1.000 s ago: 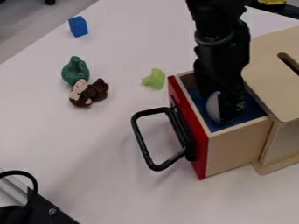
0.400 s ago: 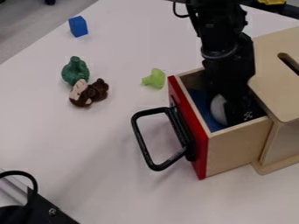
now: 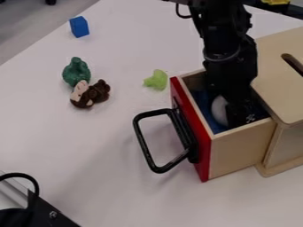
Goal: Prendre la boule dean la tiroire
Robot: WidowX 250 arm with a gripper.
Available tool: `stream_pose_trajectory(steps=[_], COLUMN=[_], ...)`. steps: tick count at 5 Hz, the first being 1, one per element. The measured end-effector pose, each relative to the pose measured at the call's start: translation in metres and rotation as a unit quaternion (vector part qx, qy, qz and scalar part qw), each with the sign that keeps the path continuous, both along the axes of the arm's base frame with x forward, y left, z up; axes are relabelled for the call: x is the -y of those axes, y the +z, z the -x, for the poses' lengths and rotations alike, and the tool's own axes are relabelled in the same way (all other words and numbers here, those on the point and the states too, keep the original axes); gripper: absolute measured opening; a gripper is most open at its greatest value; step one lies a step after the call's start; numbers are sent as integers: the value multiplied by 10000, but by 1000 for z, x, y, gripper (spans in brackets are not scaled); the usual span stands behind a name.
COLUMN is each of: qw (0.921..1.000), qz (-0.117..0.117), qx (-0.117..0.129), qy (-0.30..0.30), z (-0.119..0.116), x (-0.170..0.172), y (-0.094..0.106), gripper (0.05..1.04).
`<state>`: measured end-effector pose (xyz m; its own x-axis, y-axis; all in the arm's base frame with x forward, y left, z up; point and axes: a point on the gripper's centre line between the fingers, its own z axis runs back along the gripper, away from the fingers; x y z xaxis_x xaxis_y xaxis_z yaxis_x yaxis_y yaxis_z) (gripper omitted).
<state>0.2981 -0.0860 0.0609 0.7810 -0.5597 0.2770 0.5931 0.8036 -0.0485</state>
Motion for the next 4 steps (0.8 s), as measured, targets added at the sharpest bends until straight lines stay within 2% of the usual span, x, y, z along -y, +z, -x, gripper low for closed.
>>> stream_pose_trajectory(steps=[1, 3, 4], qw=[9990, 9948, 9926], qz=[-317, -707, -602], qx=[148, 303, 487], qy=[264, 674, 935], z=[5, 25, 21], x=[-12, -33, -39], y=[24, 53, 64], gripper=[762, 762, 762])
